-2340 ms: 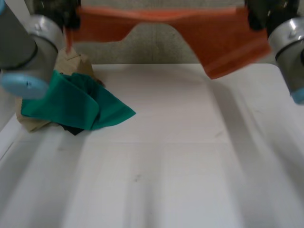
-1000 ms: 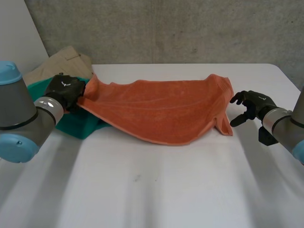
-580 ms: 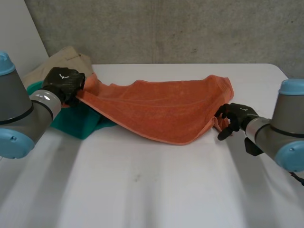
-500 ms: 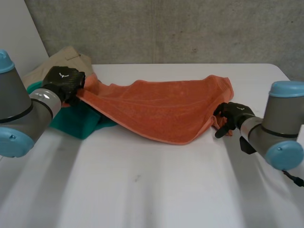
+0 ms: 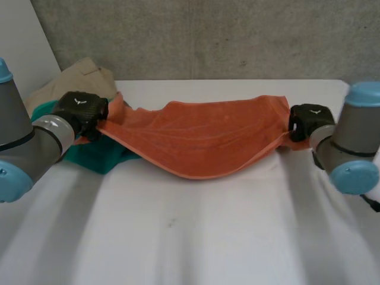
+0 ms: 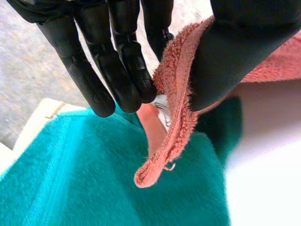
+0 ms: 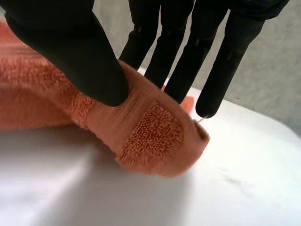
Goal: Fold the laundry.
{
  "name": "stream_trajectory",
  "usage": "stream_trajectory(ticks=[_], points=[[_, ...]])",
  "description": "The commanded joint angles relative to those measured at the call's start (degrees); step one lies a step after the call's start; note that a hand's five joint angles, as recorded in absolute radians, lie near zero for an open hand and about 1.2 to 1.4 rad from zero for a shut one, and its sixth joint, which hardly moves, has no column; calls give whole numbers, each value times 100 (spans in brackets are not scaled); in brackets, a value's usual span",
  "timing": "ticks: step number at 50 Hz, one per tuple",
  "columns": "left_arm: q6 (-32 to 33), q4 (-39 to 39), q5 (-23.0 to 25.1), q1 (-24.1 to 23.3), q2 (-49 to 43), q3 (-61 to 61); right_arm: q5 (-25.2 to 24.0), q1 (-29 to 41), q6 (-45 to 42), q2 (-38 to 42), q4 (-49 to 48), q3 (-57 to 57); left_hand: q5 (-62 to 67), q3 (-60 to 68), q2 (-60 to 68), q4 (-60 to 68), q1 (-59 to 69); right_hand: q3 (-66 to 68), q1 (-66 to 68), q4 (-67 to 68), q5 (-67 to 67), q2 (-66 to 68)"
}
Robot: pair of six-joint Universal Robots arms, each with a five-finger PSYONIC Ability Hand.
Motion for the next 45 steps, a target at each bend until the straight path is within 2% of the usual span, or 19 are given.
stream_trajectory(ticks=[1, 2, 5, 11, 16, 22, 26, 29, 36, 37, 41, 45], points=[[864, -1153, 34, -74, 523, -567, -794, -1044, -4655, -1516, 2563, 1330, 1356, 1172, 1144, 1128, 1604, 1221, 1424, 1174, 1274, 1256], [1178, -1424, 34, -83, 645, -742, -733, -1324, -5635, -1787, 3149, 1619, 1356, 1172, 1144, 1128, 1604, 1221, 1424, 1174, 1274, 1256], [1706, -1934, 34, -162, 839, -1120, -680, -1537, -6223, -2192, 3253, 2016, 1356, 1172, 1144, 1128, 1604, 1221, 1424, 1174, 1274, 1256], [2052, -2350, 69, -391, 1042, -1526, -785, -1538, -6172, -2431, 2892, 2254, 1356, 1172, 1144, 1128, 1604, 1221, 1424, 1174, 1274, 1256], [1912, -2245, -1, -567, 928, -1395, -1031, -1503, -6084, -2265, 2533, 2194, 1356, 1172, 1144, 1128, 1604, 1221, 1424, 1174, 1274, 1256], [1648, -2025, -142, -531, 410, -894, -953, -1406, -5742, -1755, 1838, 1772, 1356, 1172, 1144, 1128, 1604, 1221, 1424, 1174, 1274, 1256], [1463, -1788, -142, -575, -213, -70, -978, -1257, -5312, -1361, 1320, 1237, 671, 487, 460, 443, 919, 1221, 1424, 1174, 1274, 1256], [1393, -1603, -169, -610, -548, 599, -952, -1116, -5135, -1140, 986, 806, 936, 752, 725, 708, 1184, 1221, 1424, 1174, 1274, 1256], [1287, -1173, -151, -637, -1164, 3489, -654, -817, -4433, -762, -236, -1390, 1356, 1172, 1144, 1128, 1604, 1221, 1424, 1174, 1274, 1256], [1200, -981, -177, -620, -1234, 4145, -532, -808, -4127, -770, -577, -1845, 1356, 1172, 1144, 1128, 1604, 1221, 1424, 1174, 1274, 1256], [753, -480, -256, -497, -1349, 5291, -338, -799, -3283, -858, -1517, -2473, 1356, 1172, 1144, 1128, 1604, 1221, 1424, 1174, 1274, 1256], [137, -100, -283, -391, -1393, 5602, -293, -791, -2692, -1069, -2275, -2457, 1356, 1172, 1144, 1128, 1604, 1221, 1424, 1174, 1274, 1256]])
